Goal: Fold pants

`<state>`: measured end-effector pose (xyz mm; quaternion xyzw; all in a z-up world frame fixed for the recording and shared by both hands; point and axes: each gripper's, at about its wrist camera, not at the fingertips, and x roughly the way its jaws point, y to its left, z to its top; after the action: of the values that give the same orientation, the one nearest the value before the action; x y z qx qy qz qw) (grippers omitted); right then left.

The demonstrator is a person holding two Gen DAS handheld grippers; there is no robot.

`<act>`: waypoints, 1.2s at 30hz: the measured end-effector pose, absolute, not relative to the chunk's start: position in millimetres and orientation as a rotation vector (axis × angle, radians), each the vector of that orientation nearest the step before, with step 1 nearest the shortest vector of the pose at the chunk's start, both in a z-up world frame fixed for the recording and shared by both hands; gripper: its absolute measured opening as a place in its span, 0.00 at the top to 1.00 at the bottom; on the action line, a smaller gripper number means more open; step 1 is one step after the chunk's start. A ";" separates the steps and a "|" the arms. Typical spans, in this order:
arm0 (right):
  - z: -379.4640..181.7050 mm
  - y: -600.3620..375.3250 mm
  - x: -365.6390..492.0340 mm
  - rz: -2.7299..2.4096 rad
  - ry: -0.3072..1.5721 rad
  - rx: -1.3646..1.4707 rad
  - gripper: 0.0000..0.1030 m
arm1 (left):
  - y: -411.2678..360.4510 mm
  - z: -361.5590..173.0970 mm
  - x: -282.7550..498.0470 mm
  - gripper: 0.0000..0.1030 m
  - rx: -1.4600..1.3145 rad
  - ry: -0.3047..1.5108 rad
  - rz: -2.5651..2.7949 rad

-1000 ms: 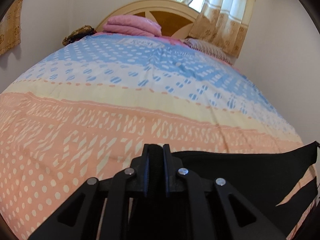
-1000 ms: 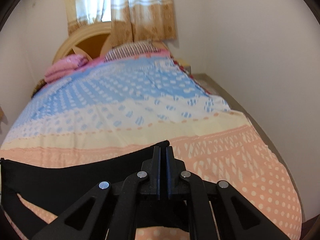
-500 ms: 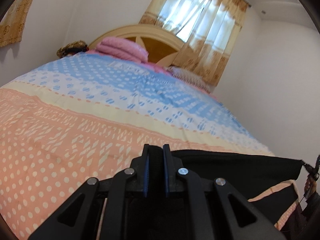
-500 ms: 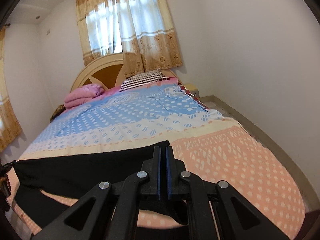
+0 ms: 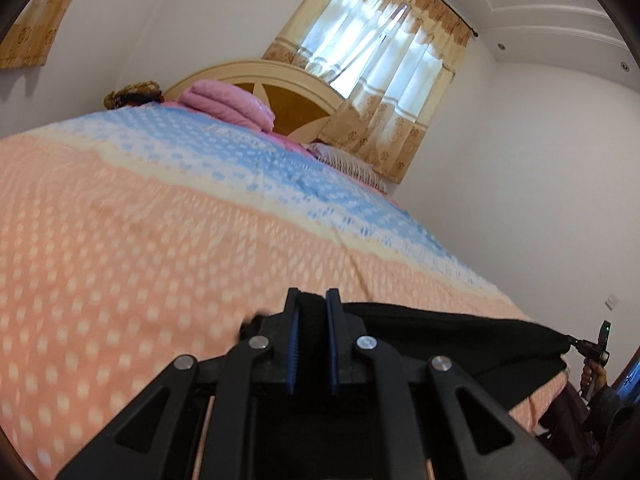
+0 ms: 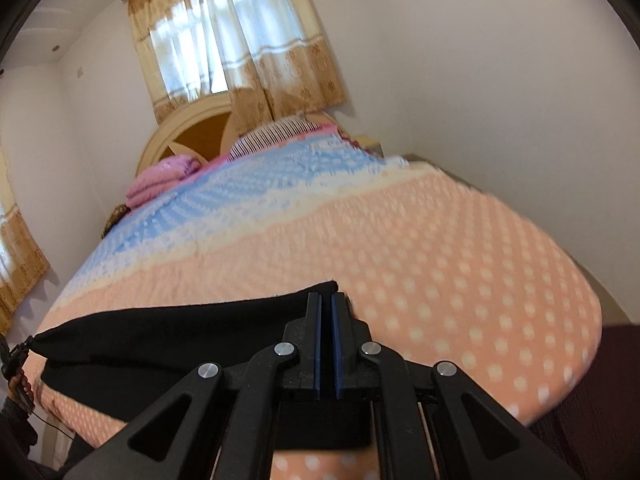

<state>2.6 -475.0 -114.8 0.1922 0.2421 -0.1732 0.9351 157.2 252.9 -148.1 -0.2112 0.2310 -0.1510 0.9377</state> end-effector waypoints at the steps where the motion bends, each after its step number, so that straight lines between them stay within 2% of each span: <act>1: -121.2 -474.7 1.8 -0.362 0.523 0.393 0.96 | 252.2 -154.1 153.4 0.87 -0.423 0.487 -0.306; 8: -138.1 -476.8 -9.4 -0.379 0.569 0.404 0.96 | 256.6 -173.5 137.5 0.85 -0.412 0.521 -0.299; 14: -142.8 -476.3 -13.3 -0.391 0.596 0.387 0.96 | 262.5 -178.3 129.1 0.77 -0.406 0.511 -0.303; 16: -143.9 -474.0 -11.8 -0.395 0.605 0.376 0.96 | 264.2 -181.2 124.5 0.77 -0.402 0.514 -0.300; 18: -144.8 -471.5 -11.4 -0.398 0.612 0.367 0.95 | 265.0 -180.4 122.6 0.73 -0.391 0.517 -0.292; 20: -144.5 -470.4 -11.5 -0.400 0.622 0.354 0.95 | 267.3 -181.6 118.2 0.63 -0.380 0.517 -0.274; 28: -143.1 -471.8 -28.3 -0.493 0.670 0.301 0.95 | 300.0 -180.0 96.6 0.66 -0.397 0.505 -0.177; 29: -142.4 -472.3 -31.8 -0.518 0.674 0.295 0.93 | 305.5 -179.7 92.3 0.66 -0.404 0.500 -0.152; 34: -121.9 -466.6 -49.6 -0.560 0.600 0.334 0.93 | 302.9 -168.3 81.7 0.66 -0.379 0.476 -0.113; 36: -108.3 -445.6 -41.2 -0.533 0.582 0.289 0.93 | 290.3 -160.7 83.6 0.59 -0.363 0.470 -0.134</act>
<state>-41.2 -445.6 -108.3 0.1404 0.2827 -0.2587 0.9129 83.6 290.3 -160.7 -0.1789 0.2314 -0.0657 0.9540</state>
